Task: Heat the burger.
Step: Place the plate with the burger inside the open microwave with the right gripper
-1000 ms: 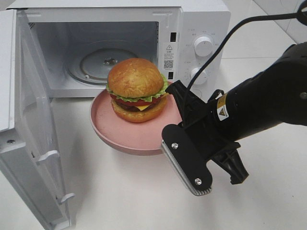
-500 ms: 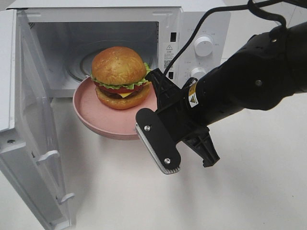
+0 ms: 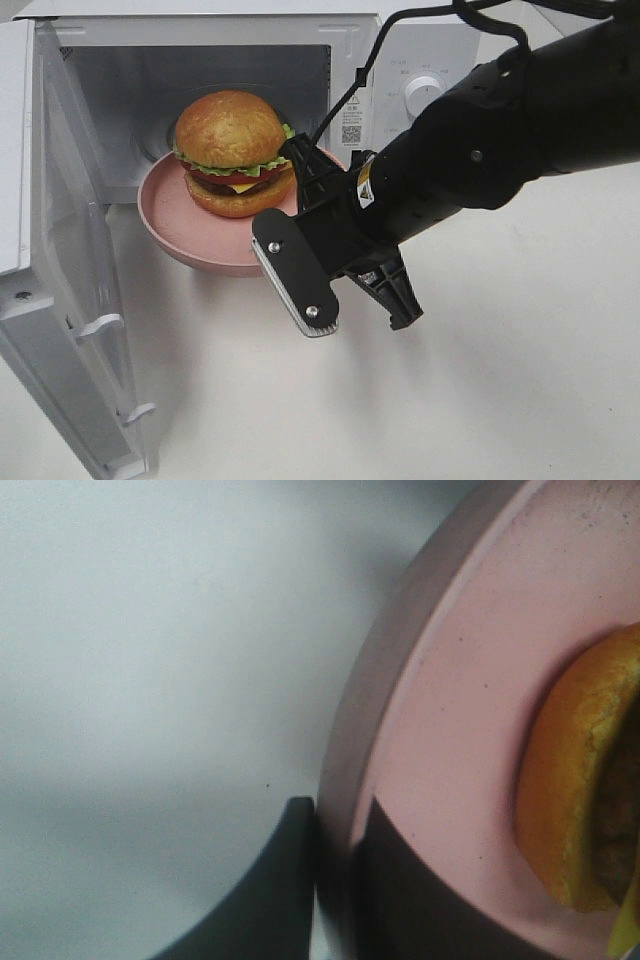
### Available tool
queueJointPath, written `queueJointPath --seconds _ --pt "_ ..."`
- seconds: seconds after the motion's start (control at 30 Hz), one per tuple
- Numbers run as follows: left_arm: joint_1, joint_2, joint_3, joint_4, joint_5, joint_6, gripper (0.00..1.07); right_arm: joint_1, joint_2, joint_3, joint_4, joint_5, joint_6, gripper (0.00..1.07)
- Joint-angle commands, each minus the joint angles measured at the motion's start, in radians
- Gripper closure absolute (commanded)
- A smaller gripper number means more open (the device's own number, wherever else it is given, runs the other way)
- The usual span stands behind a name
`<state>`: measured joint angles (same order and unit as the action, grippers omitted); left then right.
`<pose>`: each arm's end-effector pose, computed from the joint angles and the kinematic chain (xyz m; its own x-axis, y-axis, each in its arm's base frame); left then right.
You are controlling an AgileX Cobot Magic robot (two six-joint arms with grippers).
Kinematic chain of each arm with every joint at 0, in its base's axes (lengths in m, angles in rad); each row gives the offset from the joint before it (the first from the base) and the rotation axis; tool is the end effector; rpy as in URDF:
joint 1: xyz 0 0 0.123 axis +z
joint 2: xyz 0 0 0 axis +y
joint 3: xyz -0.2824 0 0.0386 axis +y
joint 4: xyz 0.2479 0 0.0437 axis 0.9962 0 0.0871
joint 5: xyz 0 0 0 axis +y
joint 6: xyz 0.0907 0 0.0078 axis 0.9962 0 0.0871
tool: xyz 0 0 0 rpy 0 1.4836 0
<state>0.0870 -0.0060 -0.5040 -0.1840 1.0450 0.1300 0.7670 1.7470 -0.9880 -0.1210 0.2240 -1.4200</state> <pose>-0.0051 -0.0149 0.2806 -0.4223 -0.0003 -0.9065 0.0724 0.9968 -0.0341 0.2568 0.2441 0.1843 0.6629 -0.7487 0.0004 -0.5834 -0.5168 -0.6265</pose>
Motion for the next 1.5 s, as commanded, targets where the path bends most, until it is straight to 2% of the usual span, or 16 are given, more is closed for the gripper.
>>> queueJointPath --seconds 0.03,0.57,0.83,1.17,1.5 --pt "-0.006 -0.020 0.000 -0.001 -0.007 0.000 0.09 0.002 0.014 -0.050 -0.011 -0.059 0.022 1.07" --pt "-0.006 -0.020 0.000 -0.001 -0.007 0.000 0.09 0.002 0.141 -0.223 -0.019 -0.003 0.087 1.07" --pt "-0.006 -0.020 0.000 -0.001 -0.007 0.000 0.09 0.000 0.190 -0.303 -0.111 0.020 0.190 1.07" --pt "-0.006 -0.020 0.000 -0.001 -0.007 0.000 0.09 -0.002 0.252 -0.390 -0.115 0.043 0.215 1.07" --pt "-0.006 -0.020 0.000 -0.001 -0.007 0.001 0.09 -0.002 0.358 -0.541 -0.115 0.098 0.243 1.07"
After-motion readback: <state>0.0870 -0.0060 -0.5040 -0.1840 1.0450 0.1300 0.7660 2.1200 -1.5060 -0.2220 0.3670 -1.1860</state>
